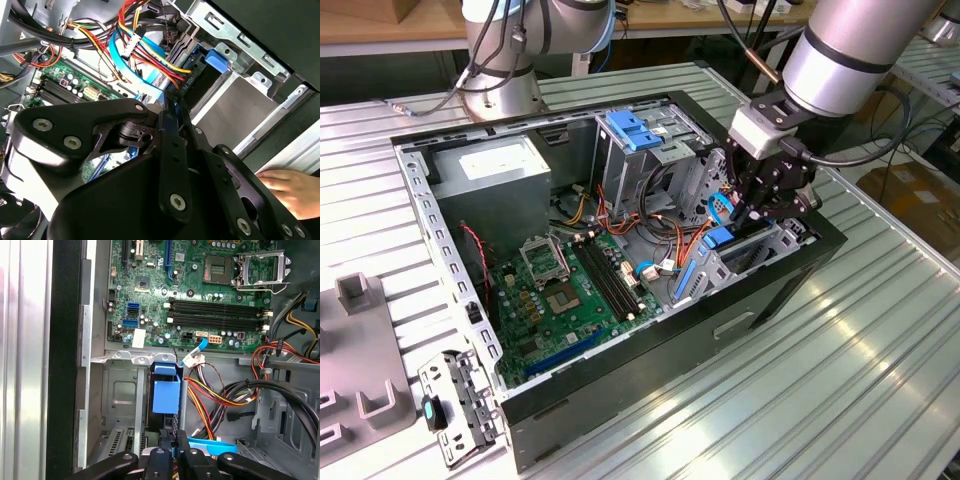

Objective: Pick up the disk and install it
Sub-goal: 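Insert the second disk wire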

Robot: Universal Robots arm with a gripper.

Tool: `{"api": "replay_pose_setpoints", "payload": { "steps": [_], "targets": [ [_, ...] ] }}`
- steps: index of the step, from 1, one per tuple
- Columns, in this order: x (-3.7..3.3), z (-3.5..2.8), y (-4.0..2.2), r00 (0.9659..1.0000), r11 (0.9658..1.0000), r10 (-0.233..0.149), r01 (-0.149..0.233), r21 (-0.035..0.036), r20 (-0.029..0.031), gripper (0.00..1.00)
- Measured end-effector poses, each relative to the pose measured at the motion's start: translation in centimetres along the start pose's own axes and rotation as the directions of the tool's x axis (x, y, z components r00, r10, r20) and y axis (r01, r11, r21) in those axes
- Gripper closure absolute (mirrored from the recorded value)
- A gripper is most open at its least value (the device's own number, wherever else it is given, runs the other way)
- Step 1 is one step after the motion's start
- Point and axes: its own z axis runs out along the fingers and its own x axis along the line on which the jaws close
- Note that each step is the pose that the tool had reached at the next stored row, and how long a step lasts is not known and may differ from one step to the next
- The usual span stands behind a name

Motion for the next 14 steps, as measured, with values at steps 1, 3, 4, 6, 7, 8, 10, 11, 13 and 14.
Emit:
{"api": "replay_pose_setpoints", "payload": {
  "steps": [1,3,4,6,7,8,10,11,13,14],
  "targets": [
    [0.0,0.0,0.0,1.0,1.0,0.0,0.0,0.0,0.0002,0.83],
    [-0.01,-0.21,-0.01,1.0,1.0,0.0,0.0,0.0,-0.0004,0.76],
    [-0.02,-0.42,-0.02,1.0,1.0,0.0,0.0,0.0,0.0,0.76],
    [-0.05,-1.13,-0.05,1.0,1.0,0.0,0.0,-0.0001,-0.0004,0.76],
    [-0.07,-1.44,-0.06,1.0,1.0,0.0,0.0,-0.0001,-0.0004,0.76],
    [-0.08,-1.71,-0.07,1.0,1.0,0.0,0.0,-0.0001,-0.0005,0.76],
    [-0.09,-2.09,-0.08,1.0,1.0,0.0,0.0,-0.0001,-0.0004,0.76],
    [-0.09,-2.14,-0.09,1.0,1.0,0.0,0.0,-0.0001,-0.0003,0.76],
    [-0.1,-2.14,-0.09,1.0,1.0,0.0,0.0,0.0,-0.0001,0.76],
    [-0.1,-2.14,-0.09,1.0,1.0,0.0,0.0,-0.0001,-0.0001,0.78]
  ]
}}
